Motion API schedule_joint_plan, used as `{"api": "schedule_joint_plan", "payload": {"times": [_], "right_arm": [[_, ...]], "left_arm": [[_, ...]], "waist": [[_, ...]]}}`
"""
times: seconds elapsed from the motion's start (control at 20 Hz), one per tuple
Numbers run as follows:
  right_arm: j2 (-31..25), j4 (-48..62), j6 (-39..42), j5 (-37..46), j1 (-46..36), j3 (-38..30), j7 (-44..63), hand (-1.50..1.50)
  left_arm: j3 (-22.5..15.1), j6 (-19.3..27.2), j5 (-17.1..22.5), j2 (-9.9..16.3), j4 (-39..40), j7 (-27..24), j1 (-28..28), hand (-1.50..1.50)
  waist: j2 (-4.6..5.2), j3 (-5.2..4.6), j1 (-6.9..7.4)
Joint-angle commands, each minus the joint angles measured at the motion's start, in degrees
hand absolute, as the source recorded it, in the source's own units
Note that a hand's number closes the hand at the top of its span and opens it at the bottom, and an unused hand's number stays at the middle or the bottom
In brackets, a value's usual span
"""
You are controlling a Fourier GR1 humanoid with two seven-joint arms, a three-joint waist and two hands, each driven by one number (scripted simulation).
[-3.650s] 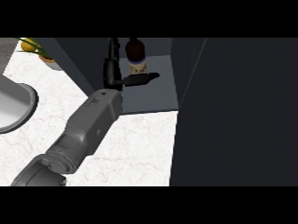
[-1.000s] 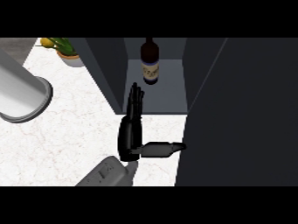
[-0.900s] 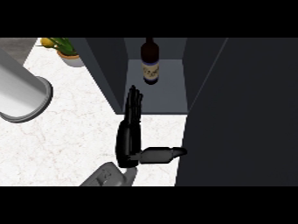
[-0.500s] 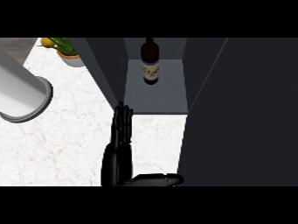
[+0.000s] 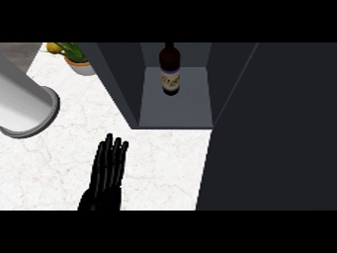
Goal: Pick up the wine, place it into the cabinet and close the cabinet
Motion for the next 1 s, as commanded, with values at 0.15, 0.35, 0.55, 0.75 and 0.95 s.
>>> {"api": "schedule_joint_plan", "payload": {"times": [0.15, 0.35, 0.55, 0.75, 0.95], "right_arm": [[-1.7, -4.6, 4.7, -5.4, 4.3, 2.0, 0.4, 1.5], [-1.8, -5.2, 6.6, -8.2, 8.9, 2.5, -0.8, 1.5], [2.4, -5.1, 2.2, -10.6, 7.7, 9.9, 7.8, 1.5], [2.5, -10.5, 1.3, -8.3, 12.2, 14.8, 9.9, 1.5], [1.8, -6.9, 3.2, -6.3, 9.0, 20.3, 8.9, 1.5]], "left_arm": [[3.2, -8.2, 2.2, 8.5, -7.0, 1.5, 5.4, -1.5], [4.4, -11.4, 2.3, 13.6, -12.5, -2.9, 13.5, -1.5], [11.7, -15.4, 7.3, 15.4, -10.5, -1.9, 11.9, -1.5], [16.0, -16.9, 8.8, 17.2, -12.8, -2.4, 14.6, -1.5], [22.0, -20.4, 12.8, 18.7, -13.3, -2.8, 17.5, -1.5]], "waist": [[0.04, 0.0, -0.19], [-0.07, 0.02, 0.07], [-0.01, -0.1, 0.17], [-0.17, -0.05, -0.18], [-0.09, -0.06, 0.35]]}}
